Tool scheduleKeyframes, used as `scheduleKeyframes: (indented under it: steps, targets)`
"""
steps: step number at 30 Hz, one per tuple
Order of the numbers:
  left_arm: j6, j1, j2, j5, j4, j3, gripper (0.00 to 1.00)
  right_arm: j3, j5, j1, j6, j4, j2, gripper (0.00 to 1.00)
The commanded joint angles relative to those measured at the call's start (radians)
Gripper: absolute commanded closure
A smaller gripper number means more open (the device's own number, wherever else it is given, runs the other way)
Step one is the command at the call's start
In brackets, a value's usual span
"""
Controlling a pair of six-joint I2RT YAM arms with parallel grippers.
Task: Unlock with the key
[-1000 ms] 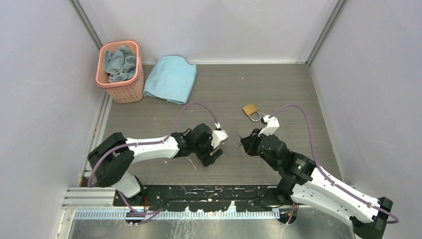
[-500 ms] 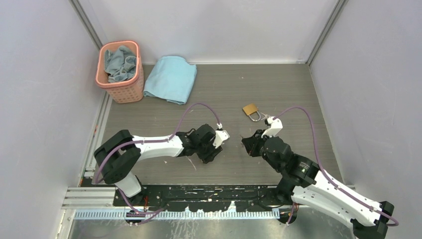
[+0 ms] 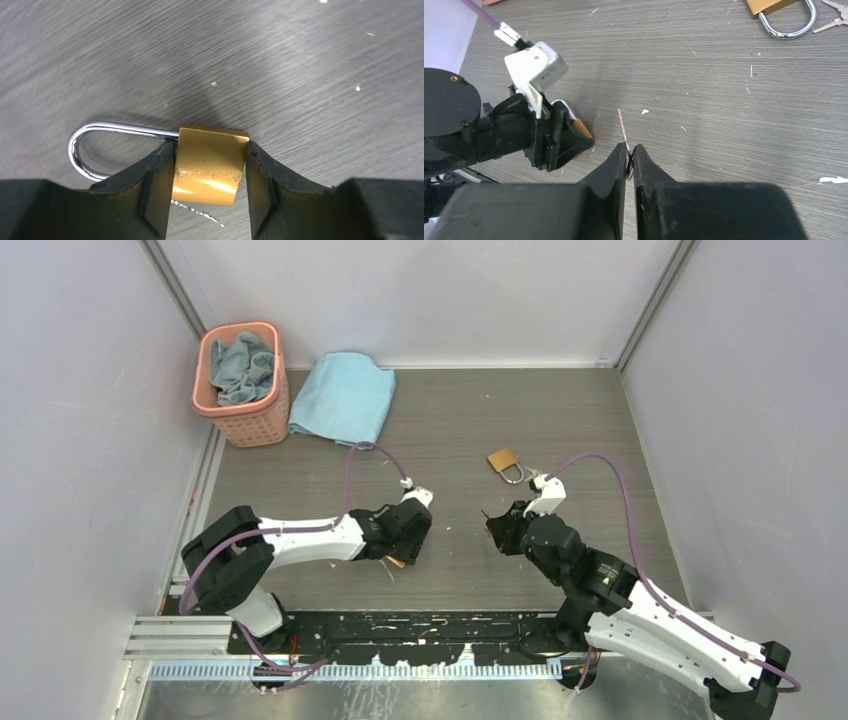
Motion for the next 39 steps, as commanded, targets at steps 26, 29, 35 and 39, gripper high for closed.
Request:
scheduleKeyframes:
  steps: [26,29,35,39]
  targets:
    - [-0.454,-0.16,-0.238,-0.206,-0.071,-0.007,0.09,0.03,0.057,0.001,0.014,-0.014,-0.023,0.99]
    - [-0.195,-0.16,-0.284,-0.182,-0.141,0.061,0.1,0.032,0.059,0.0,0.016,-0.035,-0.047,0.99]
    - [0.276,-0.16,-0.319,-0.089,-0.263,0.129,0.1,0.02,0.056,0.0,0.017,-0.05,-0.099,0.99]
    - [0.575,-0.162,-0.374,0.094,-0.23,0.085,0.1,-0.003,0.052,0.001,0.023,-0.03,-0.134,0.99]
